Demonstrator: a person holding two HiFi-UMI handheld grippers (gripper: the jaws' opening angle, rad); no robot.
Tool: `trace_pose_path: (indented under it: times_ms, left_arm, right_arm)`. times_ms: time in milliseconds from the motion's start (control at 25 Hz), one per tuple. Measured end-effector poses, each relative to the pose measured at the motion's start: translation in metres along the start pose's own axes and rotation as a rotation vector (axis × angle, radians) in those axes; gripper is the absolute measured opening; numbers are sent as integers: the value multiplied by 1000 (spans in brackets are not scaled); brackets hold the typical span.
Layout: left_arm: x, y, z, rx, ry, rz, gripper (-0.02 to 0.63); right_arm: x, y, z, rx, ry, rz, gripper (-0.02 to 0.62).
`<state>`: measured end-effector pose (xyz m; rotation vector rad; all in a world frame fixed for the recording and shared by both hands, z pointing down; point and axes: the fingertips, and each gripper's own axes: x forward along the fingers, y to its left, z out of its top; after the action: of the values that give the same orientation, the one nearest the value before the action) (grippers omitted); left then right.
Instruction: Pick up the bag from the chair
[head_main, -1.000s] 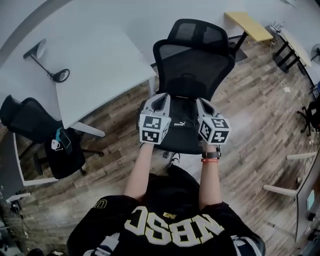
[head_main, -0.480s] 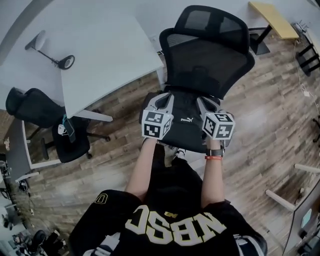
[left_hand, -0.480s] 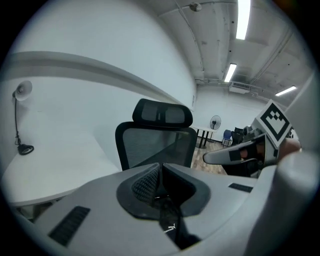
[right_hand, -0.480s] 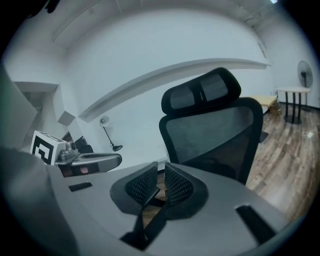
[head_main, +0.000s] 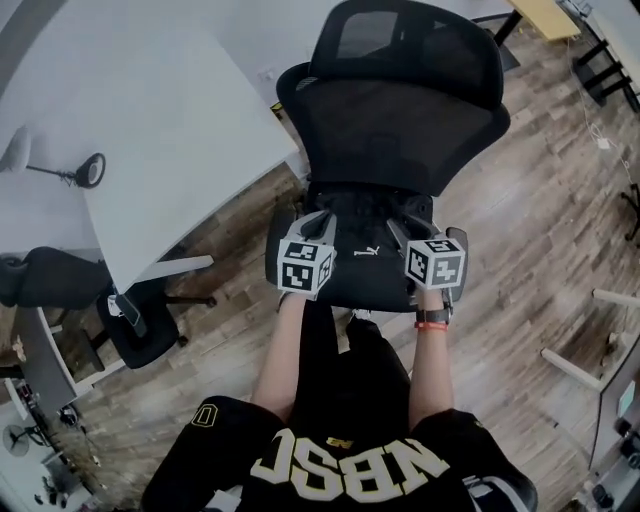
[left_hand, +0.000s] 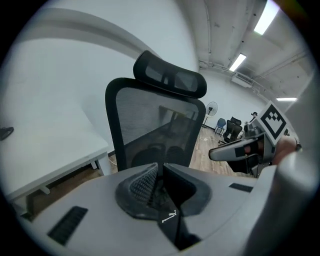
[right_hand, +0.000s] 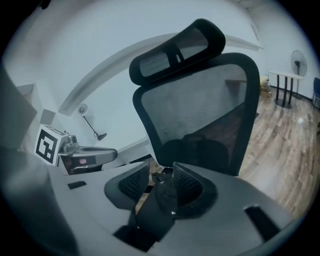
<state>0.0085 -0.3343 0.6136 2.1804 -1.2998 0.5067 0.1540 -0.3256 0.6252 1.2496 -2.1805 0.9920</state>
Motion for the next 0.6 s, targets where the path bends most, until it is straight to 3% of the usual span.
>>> trace_pose_path:
  times_ms: [240,320,360,480,600]
  left_arm:
    - [48,25,-39,-51,93,2,40]
    - [64,32,-58,-78,136,-5,175]
    - [72,35,-68,-90,165,-9,208]
    - [92,46,-97,-112,227,0,230]
    - [114,59,-120,-119,273,21,277]
  right_arm:
    - [36,-44,-31,-14,119,-39,213]
    - [48,-57,-43,-21,152,-46,223]
    - [53,-62,-48,-22,167,-44,227]
    - [69,-82,-64,-18,188,-62,232]
    - [90,-117,-80,-27,182,-159,256]
